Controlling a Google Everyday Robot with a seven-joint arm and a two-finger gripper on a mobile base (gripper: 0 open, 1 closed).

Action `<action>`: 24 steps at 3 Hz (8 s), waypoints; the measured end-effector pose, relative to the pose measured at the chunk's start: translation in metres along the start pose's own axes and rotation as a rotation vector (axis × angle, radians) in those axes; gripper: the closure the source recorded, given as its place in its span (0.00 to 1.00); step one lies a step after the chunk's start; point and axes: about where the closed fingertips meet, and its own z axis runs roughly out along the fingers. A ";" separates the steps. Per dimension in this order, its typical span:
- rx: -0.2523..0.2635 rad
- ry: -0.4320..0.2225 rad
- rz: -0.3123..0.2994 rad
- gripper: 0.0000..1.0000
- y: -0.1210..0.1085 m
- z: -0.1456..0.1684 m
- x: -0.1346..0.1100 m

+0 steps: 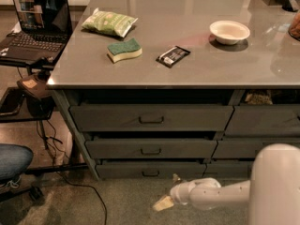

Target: Open bottom drawer

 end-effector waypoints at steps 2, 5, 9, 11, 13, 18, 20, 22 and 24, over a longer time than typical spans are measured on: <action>-0.097 -0.231 0.210 0.00 0.072 0.054 -0.023; 0.185 -0.328 0.121 0.00 -0.045 0.097 0.016; 0.358 -0.359 0.061 0.00 -0.107 0.060 0.030; 0.418 -0.379 0.013 0.00 -0.113 0.067 0.032; 0.505 -0.439 -0.039 0.00 -0.128 0.043 0.017; 0.703 -0.512 -0.203 0.00 -0.147 0.030 -0.003; 0.784 -0.445 -0.350 0.00 -0.163 0.028 -0.005; 0.794 -0.362 -0.439 0.00 -0.171 0.040 0.002; 0.717 -0.131 -0.621 0.00 -0.170 0.122 0.021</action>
Offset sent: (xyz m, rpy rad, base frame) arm -0.0134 0.0388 -0.0216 0.1815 0.0070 -0.0920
